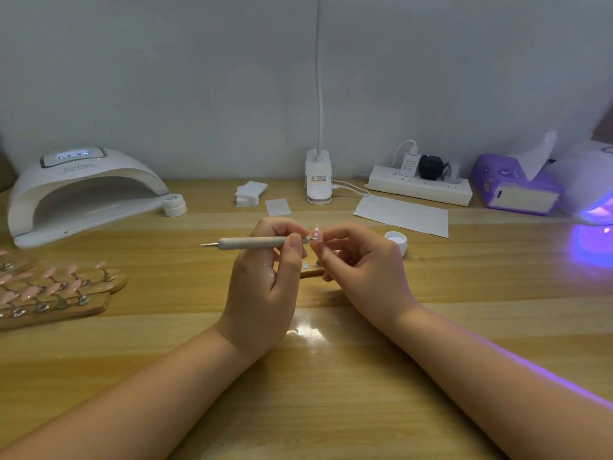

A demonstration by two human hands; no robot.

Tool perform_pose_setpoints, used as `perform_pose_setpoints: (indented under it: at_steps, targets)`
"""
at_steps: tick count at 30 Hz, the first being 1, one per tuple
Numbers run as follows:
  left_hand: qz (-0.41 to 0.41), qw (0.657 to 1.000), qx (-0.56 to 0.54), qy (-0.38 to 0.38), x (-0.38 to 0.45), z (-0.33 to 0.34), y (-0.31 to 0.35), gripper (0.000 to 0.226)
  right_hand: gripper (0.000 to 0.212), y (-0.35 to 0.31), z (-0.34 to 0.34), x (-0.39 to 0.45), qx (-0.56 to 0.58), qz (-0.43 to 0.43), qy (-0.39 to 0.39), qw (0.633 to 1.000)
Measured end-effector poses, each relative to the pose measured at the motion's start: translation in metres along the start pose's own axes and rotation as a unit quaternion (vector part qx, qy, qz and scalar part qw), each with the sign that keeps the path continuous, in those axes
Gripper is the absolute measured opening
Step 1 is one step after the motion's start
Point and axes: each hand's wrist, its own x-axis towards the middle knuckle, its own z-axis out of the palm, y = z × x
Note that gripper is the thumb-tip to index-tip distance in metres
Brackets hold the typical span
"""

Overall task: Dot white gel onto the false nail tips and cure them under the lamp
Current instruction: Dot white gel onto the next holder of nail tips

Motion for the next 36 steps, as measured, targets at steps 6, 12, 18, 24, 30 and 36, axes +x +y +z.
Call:
perform_pose_setpoints:
  at_steps: [6, 12, 18, 24, 30, 36]
  targets:
    - [-0.004, 1.000, 0.012, 0.009, 0.0008, 0.0004, -0.0001, 0.011, 0.011, -0.0002, -0.0001, -0.0001, -0.001, -0.002, -0.001, 1.000]
    - [0.004, 1.000, 0.011, 0.005, 0.0001, 0.0000, -0.0004, 0.011, 0.009, -0.0015, 0.0003, -0.0002, 0.006, 0.005, 0.004, 1.000]
    - [0.002, 1.000, 0.007, 0.006, 0.0004, 0.0001, -0.0001, 0.011, 0.010, -0.0017, -0.0005, -0.0002, 0.000, 0.007, 0.000, 1.000]
    - [0.002, 1.000, 0.010, 0.009, 0.0009, 0.0002, 0.0002, 0.011, 0.010, -0.0014, -0.0002, -0.0002, 0.003, 0.005, 0.000, 1.000]
    - [0.008, 1.000, 0.015, 0.000, 0.0003, 0.0001, 0.0002, 0.011, 0.009, -0.0003, -0.0003, -0.0002, -0.001, 0.001, -0.002, 1.000]
    - [0.001, 1.000, 0.007, 0.021, 0.0002, -0.0006, 0.0007, 0.011, 0.011, -0.0001, -0.0003, 0.0004, -0.003, 0.003, -0.003, 1.000]
